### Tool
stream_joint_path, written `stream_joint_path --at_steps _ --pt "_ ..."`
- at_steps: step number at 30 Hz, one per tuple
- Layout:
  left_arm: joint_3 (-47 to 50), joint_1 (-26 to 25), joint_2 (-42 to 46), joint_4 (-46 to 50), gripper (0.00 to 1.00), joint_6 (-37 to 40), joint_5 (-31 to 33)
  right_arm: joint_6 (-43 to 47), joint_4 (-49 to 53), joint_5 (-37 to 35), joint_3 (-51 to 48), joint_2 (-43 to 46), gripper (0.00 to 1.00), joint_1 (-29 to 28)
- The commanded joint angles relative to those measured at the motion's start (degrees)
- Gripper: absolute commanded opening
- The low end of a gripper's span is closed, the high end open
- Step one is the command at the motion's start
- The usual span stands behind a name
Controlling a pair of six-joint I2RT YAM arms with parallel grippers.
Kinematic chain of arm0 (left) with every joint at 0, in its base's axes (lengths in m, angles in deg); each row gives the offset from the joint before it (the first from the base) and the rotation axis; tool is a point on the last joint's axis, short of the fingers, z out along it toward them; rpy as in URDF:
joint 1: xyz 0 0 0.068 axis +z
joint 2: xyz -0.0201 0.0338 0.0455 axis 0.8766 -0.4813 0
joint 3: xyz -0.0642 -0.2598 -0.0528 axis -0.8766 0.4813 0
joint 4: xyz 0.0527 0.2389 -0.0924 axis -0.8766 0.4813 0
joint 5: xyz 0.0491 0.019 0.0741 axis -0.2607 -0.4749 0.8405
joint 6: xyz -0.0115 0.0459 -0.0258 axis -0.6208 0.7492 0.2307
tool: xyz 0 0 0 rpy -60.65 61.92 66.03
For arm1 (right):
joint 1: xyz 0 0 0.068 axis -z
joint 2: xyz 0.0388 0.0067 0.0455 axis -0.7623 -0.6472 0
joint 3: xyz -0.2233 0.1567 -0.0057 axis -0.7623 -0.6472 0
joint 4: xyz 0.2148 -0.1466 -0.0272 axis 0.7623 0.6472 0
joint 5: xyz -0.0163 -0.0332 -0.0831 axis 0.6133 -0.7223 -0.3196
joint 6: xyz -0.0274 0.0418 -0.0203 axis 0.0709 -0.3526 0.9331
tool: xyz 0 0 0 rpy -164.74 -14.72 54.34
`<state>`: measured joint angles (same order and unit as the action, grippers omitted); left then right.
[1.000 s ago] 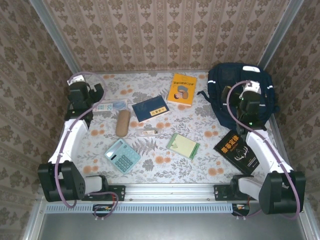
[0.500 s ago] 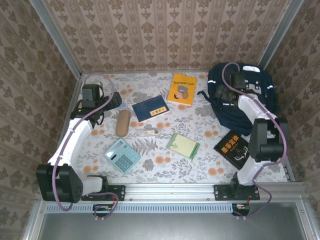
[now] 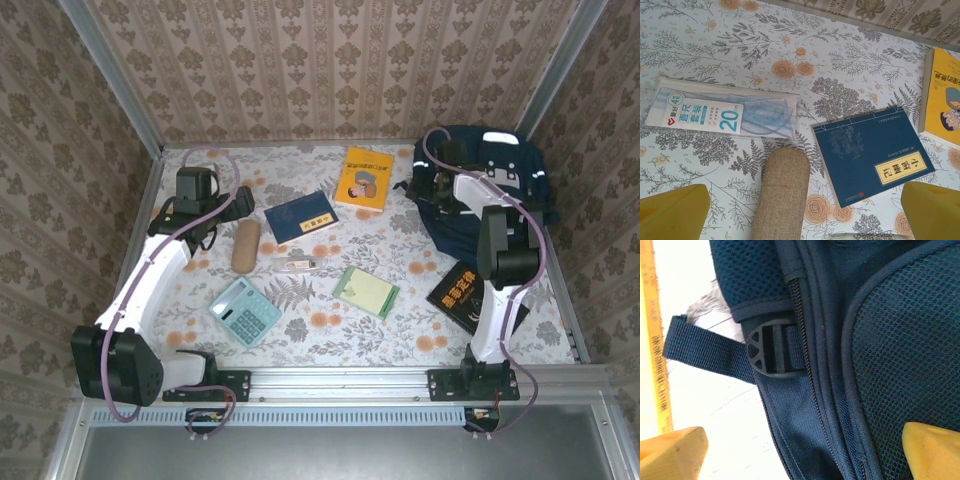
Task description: Pack the student bag
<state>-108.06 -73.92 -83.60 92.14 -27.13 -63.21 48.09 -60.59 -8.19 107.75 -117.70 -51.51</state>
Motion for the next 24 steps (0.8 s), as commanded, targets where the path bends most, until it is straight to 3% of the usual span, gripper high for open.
stream_joint_path --at_steps 1,14,19,24 --pt "-1.75 -0.49 -0.37 0.87 1.00 1.25 1.30 -1.56 3.04 9.04 -0.09 -0.74 1.00 -6.41" --pt "-0.48 -1.66 -1.53 -0.42 1.00 0.75 0.93 0.00 2.99 12.30 3.92 -1.83 1.00 -22.26" --pt "-2.02 -4.95 -4.09 -0.70 1.00 0.27 0.52 0.10 4.39 7.99 6.52 1.61 1.00 -22.34" --pt "-4.91 -11.98 -9.62 -1.24 1.00 -1.51 -0.55 -2.35 4.95 0.26 2.45 10.26 1.00 -19.30"
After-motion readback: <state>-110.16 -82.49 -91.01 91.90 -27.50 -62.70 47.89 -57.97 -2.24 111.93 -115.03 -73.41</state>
